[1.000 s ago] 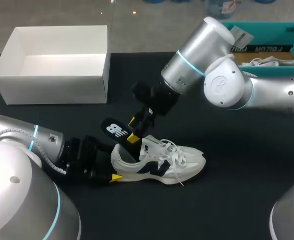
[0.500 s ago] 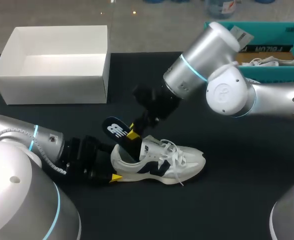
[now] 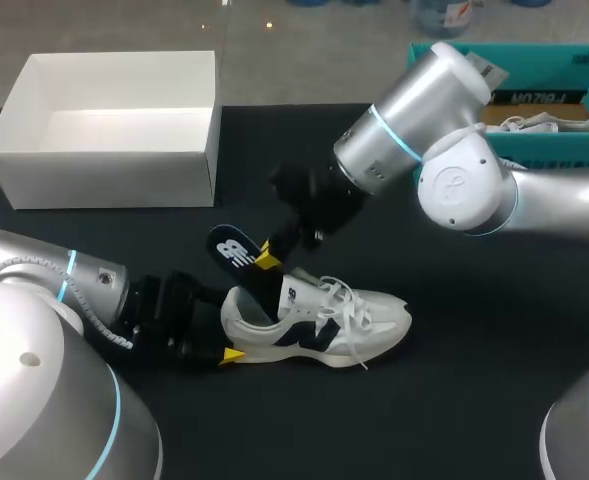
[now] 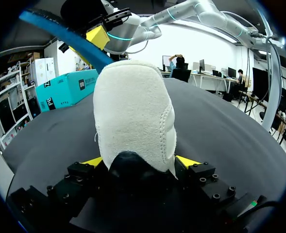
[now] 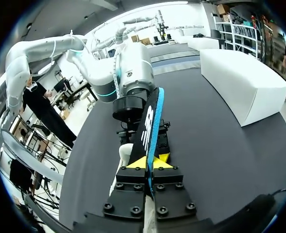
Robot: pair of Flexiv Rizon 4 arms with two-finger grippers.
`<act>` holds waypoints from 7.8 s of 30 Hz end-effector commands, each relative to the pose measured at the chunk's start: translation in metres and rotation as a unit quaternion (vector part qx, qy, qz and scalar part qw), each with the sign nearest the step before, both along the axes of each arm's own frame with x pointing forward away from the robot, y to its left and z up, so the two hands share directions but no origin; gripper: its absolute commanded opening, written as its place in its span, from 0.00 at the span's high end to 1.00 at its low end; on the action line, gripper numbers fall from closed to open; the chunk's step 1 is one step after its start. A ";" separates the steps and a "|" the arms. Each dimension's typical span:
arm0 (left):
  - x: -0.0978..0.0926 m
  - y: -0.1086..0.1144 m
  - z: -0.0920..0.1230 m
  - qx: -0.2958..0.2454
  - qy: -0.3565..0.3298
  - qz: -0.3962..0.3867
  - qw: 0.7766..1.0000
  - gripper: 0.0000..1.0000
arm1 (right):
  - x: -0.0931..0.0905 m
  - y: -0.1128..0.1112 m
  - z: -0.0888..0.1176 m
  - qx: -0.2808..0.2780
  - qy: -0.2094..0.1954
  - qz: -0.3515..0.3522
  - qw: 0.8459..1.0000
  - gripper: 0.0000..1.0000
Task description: Take the shoe out of the shoebox, open the shoe tongue, remove and reinsert the insole, then place the shoe into the shoebox
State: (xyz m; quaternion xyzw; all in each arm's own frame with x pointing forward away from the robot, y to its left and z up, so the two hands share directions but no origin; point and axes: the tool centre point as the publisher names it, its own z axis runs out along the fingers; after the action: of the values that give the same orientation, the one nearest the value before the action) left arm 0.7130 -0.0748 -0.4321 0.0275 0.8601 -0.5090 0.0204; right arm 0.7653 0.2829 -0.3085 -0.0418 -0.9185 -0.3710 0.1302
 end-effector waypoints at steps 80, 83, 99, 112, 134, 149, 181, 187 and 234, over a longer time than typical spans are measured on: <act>-0.001 -0.002 -0.007 0.001 0.000 0.000 1.000 1.00 | 0.082 0.050 0.136 0.092 -0.182 0.007 0.979 1.00; -0.001 -0.002 -0.007 0.001 0.000 0.000 1.000 1.00 | 0.080 0.043 0.154 0.088 -0.187 0.013 0.978 1.00; -0.001 -0.002 -0.007 0.001 0.000 0.000 1.000 1.00 | 0.039 -0.018 0.243 0.092 -0.174 -0.050 0.979 1.00; -0.001 -0.002 -0.007 0.001 0.000 0.000 1.000 1.00 | 0.024 -0.042 0.293 0.126 -0.260 -0.081 0.954 1.00; -0.001 -0.002 -0.007 0.001 0.000 0.000 1.000 1.00 | 0.037 -0.048 0.311 0.140 -0.254 -0.108 0.951 1.00; -0.001 -0.002 -0.007 0.001 0.000 0.000 1.000 1.00 | 0.042 -0.053 0.342 0.205 -0.203 -0.095 0.953 1.00; -0.006 0.004 -0.001 0.012 -0.013 0.007 1.000 0.00 | 0.037 -0.057 0.354 0.198 -0.197 -0.096 0.955 1.00; -0.004 0.015 0.003 0.035 -0.018 0.011 0.999 0.00 | 0.037 -0.057 0.354 0.198 -0.197 -0.096 0.955 1.00; 0.002 0.065 0.129 0.352 -0.077 -0.065 0.930 0.00 | 0.037 -0.057 0.354 0.198 -0.197 -0.096 0.955 1.00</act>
State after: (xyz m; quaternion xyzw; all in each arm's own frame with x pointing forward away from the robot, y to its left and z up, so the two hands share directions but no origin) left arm 0.7138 -0.0071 -0.3031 0.1281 0.9749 -0.1766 0.0436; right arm 0.8012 0.2247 0.0459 -0.0290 -0.8252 -0.5578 -0.0842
